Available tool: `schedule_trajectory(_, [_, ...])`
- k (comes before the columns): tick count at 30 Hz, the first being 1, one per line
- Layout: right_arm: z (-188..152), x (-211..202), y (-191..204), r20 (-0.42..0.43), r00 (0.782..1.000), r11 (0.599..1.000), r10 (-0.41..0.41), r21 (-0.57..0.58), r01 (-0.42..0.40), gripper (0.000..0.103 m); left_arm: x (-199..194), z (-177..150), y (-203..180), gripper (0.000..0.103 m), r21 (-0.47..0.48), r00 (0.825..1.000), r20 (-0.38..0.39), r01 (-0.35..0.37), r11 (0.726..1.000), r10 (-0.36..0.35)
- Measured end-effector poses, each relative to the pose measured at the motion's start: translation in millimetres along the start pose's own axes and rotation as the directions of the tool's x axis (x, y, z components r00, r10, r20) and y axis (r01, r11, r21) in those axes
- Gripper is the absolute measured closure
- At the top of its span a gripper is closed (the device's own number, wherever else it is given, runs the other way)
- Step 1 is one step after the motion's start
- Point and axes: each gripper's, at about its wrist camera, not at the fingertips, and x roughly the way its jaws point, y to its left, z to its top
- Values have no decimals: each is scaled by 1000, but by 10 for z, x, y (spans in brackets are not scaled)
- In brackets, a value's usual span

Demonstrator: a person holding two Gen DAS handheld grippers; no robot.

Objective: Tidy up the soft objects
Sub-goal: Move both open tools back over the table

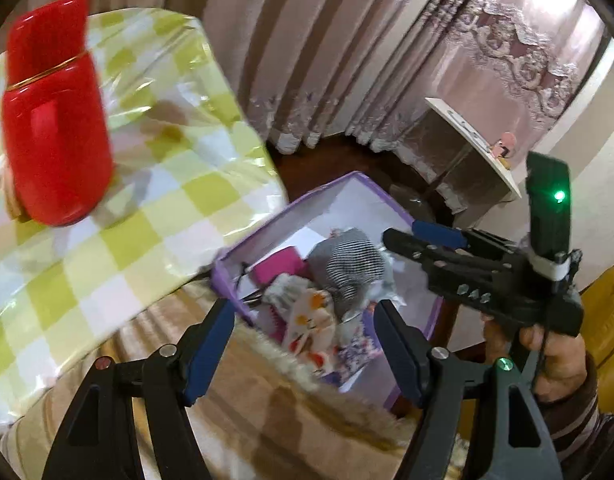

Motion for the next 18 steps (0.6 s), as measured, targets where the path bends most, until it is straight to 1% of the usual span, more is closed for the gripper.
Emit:
schedule_trajectory(4, [31,19,219,-1,999,999,41,-20,-41,46,-149,-113,232,30,-34,1000,-3,-30,999,29])
schedule_trajectory(9, [79,69,665,-19,991,988,134,-80,-135,46,-405,-281,579,30,-102,997,23,-69,992,72])
schedule_trajectory(10, [100,88,780,-29,986,982,166,-88,-168,46,-454,-308,636,30,-113,996,28,-82,990,86])
schedule_trajectory(13, [152,136,1048,-46,973,968,225,-109,-228,46,-625,-409,849,30,-168,990,43,-126,978,135])
schedule_trajectory(18, [291,239,1597,-81,940,934,331,-112,-339,46,-905,-553,1201,30,-254,980,70,-163,953,186])
